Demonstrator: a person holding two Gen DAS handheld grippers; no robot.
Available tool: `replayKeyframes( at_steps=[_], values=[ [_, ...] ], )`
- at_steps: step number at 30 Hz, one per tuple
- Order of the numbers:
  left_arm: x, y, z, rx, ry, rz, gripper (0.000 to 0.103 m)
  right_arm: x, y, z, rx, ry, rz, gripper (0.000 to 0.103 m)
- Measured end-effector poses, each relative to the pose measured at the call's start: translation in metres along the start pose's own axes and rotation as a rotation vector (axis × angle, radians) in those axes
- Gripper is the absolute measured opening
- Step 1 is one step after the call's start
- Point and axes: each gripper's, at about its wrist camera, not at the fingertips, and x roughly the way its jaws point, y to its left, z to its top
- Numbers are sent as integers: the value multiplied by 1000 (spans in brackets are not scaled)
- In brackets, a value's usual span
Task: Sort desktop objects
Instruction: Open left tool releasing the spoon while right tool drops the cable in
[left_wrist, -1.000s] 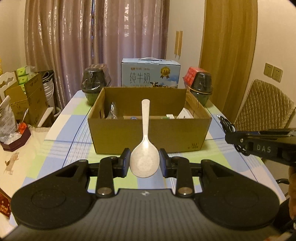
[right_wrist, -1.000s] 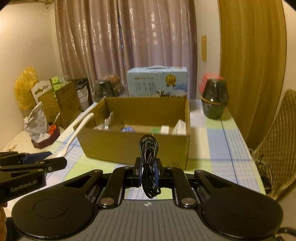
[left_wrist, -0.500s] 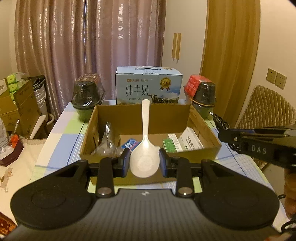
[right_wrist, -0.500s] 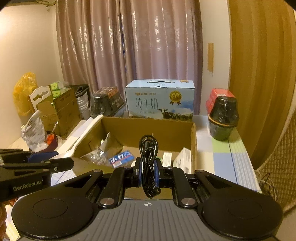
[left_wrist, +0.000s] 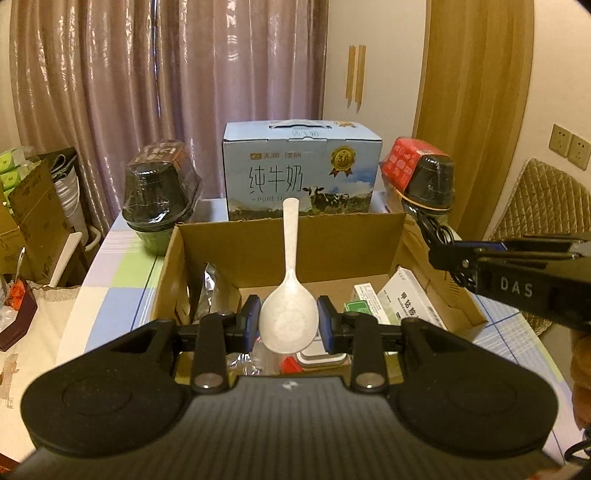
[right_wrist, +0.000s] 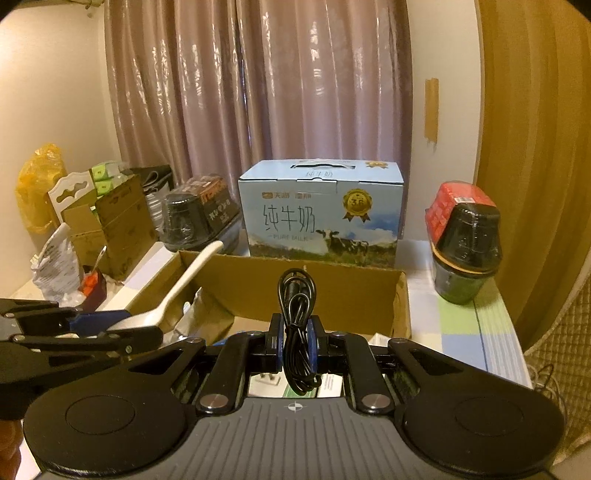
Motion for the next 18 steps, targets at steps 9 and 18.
replayKeyframes(
  at_steps=[9,18],
  values=[
    [37,5,6,4,33,-3,28,33,-10,1,19,24,-3,9],
    [60,14,5,-30,59,1,38,49,-17,-5,31,49,-4,9]
  ],
)
